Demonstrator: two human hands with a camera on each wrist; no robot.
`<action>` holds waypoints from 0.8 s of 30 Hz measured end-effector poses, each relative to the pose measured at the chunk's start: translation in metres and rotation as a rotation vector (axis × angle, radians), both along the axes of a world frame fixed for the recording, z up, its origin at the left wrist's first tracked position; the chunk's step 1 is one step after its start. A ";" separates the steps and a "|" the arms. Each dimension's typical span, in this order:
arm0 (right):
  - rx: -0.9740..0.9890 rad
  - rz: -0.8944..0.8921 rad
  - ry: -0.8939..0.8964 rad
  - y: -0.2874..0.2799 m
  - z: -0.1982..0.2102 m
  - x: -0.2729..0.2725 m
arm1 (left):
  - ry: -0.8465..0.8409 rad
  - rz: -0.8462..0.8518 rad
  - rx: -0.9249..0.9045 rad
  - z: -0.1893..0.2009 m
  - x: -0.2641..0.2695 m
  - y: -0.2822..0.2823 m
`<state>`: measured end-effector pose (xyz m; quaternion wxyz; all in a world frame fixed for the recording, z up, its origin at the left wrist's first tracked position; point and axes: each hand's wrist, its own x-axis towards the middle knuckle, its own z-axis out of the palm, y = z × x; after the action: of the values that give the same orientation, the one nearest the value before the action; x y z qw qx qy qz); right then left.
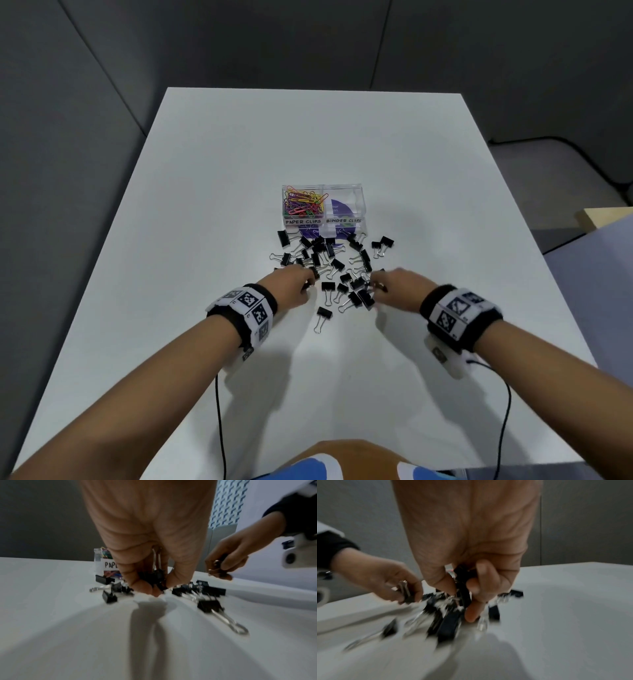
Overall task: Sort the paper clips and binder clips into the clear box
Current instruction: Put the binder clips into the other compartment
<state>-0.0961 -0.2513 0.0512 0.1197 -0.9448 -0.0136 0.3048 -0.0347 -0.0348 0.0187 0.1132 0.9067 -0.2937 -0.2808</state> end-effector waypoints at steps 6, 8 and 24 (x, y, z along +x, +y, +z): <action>0.047 -0.058 -0.185 -0.002 0.024 0.091 | -0.094 -0.008 -0.105 0.035 0.035 -0.005; 0.035 -0.077 -0.279 0.001 0.026 0.121 | -0.139 -0.012 -0.154 0.049 0.051 -0.009; 0.143 -0.323 -0.522 -0.034 -0.003 0.136 | -0.230 -0.209 -0.089 0.065 0.139 -0.088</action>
<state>0.0398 -0.2851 0.0480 0.2253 -0.9702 0.0848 0.0276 0.1045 -0.1229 0.0835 0.0891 0.8913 -0.4098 -0.1721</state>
